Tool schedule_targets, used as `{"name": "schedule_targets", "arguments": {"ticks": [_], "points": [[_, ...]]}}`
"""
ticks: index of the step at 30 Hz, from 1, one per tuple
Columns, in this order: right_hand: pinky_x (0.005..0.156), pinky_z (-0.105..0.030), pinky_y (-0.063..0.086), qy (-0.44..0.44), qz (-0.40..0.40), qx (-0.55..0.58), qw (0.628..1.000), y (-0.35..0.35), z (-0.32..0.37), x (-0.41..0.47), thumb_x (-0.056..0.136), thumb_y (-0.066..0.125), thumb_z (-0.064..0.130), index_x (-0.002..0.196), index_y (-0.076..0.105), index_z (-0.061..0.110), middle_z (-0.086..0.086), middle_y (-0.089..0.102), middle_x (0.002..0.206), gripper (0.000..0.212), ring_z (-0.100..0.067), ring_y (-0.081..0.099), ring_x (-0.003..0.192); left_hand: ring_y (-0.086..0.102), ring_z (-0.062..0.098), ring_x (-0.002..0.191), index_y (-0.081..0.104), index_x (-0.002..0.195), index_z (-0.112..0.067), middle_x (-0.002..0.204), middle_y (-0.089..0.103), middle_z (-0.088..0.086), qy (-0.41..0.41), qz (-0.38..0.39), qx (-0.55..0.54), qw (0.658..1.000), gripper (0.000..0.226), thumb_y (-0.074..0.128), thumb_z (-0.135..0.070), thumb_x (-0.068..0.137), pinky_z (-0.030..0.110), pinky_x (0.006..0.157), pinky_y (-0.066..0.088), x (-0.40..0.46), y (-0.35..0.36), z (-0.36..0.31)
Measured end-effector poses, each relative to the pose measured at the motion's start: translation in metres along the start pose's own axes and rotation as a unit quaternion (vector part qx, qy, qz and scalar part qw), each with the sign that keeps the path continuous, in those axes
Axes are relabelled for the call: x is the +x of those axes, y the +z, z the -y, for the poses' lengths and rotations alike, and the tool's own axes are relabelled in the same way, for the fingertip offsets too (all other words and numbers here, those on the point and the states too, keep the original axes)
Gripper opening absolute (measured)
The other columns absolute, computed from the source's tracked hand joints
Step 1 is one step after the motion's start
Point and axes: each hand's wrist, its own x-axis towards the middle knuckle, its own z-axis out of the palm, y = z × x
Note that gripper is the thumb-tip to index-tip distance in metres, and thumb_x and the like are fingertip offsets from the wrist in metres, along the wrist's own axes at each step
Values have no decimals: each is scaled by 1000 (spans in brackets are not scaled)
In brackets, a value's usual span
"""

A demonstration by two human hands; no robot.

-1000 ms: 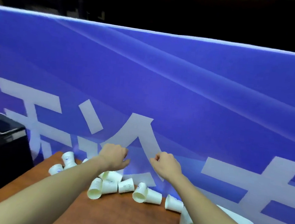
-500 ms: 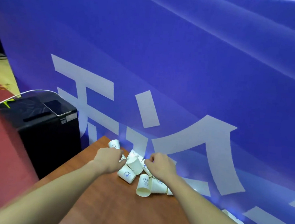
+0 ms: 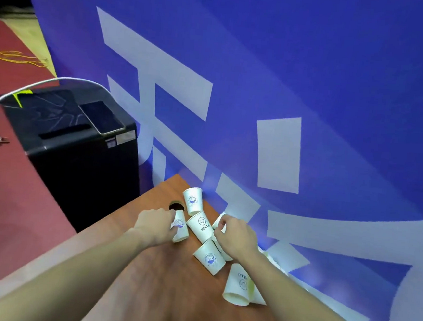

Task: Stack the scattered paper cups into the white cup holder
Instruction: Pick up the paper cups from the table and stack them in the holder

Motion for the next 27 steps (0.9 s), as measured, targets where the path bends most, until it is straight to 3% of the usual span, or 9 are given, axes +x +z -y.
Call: {"name": "schedule_targets", "arguments": {"ticks": [4, 7, 12, 15, 19, 23, 27], "points": [[74, -35, 44, -55, 33, -37, 997, 31, 8, 42, 91, 47, 26, 108, 56, 25, -3, 63, 103, 19, -30, 61, 97, 63, 28, 106, 50, 124, -26, 117, 65, 1, -23, 15, -17, 999, 38, 44, -48, 93, 34, 78, 43, 28, 20, 16], [80, -38, 45, -87, 61, -72, 992, 54, 16, 69, 94, 48, 23, 130, 48, 29, -5, 58, 115, 36, -31, 60, 105, 63, 29, 106, 43, 130, -26, 118, 65, 3, -44, 7, -39, 998, 44, 45, -49, 92, 35, 80, 45, 47, 32, 25], [84, -40, 43, -79, 109, -113, 984, 87, 22, 96, 94, 53, 28, 146, 27, 37, -9, 49, 125, 59, -31, 56, 110, 64, 27, 100, 37, 137, -27, 115, 66, 0, -86, 31, -97, 991, 57, 44, -60, 91, 36, 84, 49, 67, 49, 32], [85, -39, 44, -73, 112, -126, 983, 95, 18, 99, 93, 55, 26, 143, 34, 33, -8, 48, 125, 54, -29, 56, 111, 60, 18, 70, 44, 128, -31, 105, 67, -7, -83, 88, -132, 984, 55, 48, -65, 86, 33, 73, 50, 76, 54, 30], [79, -36, 43, -98, 76, -150, 981, 92, 7, 90, 94, 56, 23, 128, 49, 21, -7, 54, 118, 35, -28, 60, 106, 61, 16, 87, 62, 108, -32, 91, 64, -11, -38, 58, -120, 990, 34, 58, -56, 83, 30, 64, 41, 76, 53, 18], [75, -34, 41, -116, 59, -158, 979, 80, -2, 73, 96, 55, 26, 117, 56, 19, -6, 60, 115, 22, -29, 62, 105, 62, 22, 92, 62, 102, -26, 98, 66, -3, 7, 30, -77, 997, 23, 54, -45, 92, 31, 66, 41, 65, 46, 0], [70, -33, 35, -112, 40, -175, 977, 58, -7, 52, 97, 52, 32, 112, 60, 16, -7, 65, 111, 23, -30, 62, 102, 63, 27, 94, 67, 102, -24, 102, 68, 2, 28, 2, -42, 999, 27, 48, -42, 96, 30, 67, 39, 50, 32, -12]]}}
